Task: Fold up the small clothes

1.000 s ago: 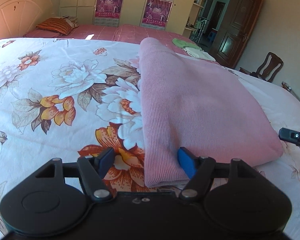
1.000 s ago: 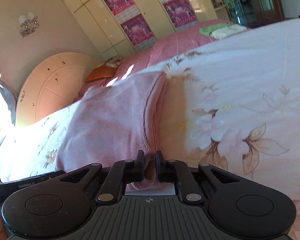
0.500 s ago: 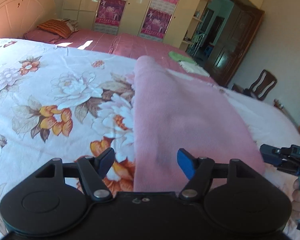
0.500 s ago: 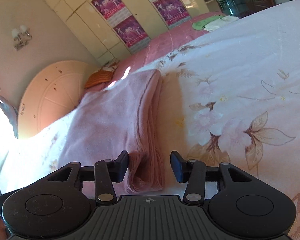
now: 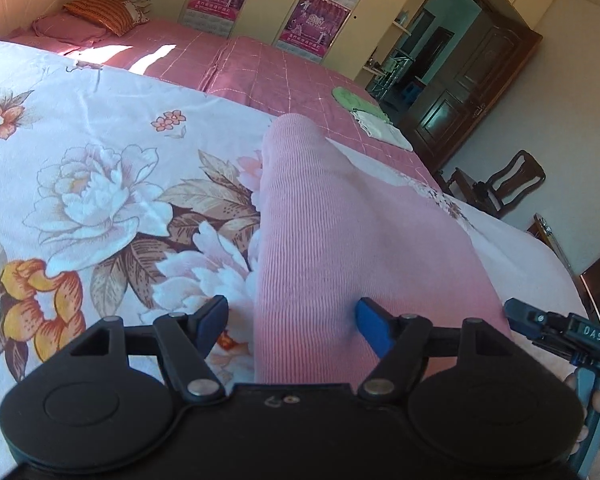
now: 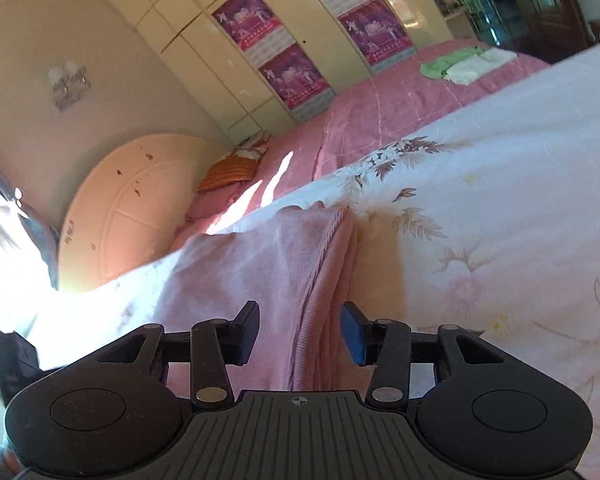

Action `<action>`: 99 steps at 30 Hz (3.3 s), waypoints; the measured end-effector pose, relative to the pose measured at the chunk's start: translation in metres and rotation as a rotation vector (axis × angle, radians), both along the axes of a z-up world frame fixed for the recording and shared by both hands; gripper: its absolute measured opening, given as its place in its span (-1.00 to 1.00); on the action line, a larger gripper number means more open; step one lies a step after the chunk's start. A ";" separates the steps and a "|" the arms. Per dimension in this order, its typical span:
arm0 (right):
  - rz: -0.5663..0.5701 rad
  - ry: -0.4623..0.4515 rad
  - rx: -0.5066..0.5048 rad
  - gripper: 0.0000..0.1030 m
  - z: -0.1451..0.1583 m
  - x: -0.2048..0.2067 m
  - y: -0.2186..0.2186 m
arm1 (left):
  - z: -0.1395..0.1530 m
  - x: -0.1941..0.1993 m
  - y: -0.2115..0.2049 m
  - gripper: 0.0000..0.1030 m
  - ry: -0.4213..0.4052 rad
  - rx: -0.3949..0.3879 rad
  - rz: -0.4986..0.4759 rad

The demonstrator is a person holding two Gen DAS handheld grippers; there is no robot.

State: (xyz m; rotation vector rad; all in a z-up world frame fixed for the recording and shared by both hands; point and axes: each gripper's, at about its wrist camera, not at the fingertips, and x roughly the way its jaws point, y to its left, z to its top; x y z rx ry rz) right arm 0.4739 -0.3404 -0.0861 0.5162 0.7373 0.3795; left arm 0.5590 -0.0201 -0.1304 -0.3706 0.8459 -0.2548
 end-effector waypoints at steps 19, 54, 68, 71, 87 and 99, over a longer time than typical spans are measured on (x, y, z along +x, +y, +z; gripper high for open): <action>0.084 0.111 0.107 0.69 -0.014 0.005 -0.030 | 0.004 -0.007 0.013 0.42 0.027 -0.033 -0.040; 0.213 0.029 -0.005 -0.63 0.026 0.003 0.029 | 0.031 0.021 -0.045 -0.43 -0.006 -0.022 -0.194; 0.190 -0.034 -0.090 -0.63 0.088 -0.056 0.117 | 0.075 -0.042 0.040 -0.43 -0.101 -0.038 -0.267; 0.203 -0.060 -0.096 -0.63 0.094 -0.065 0.155 | 0.082 -0.053 0.078 -0.43 -0.115 -0.035 -0.251; 0.359 0.049 -0.043 -0.63 0.028 -0.082 0.324 | 0.030 -0.126 0.258 -0.43 -0.056 -0.110 -0.081; 0.237 0.150 -0.021 -0.39 -0.015 -0.087 0.287 | 0.004 -0.137 0.301 0.09 -0.037 -0.149 -0.005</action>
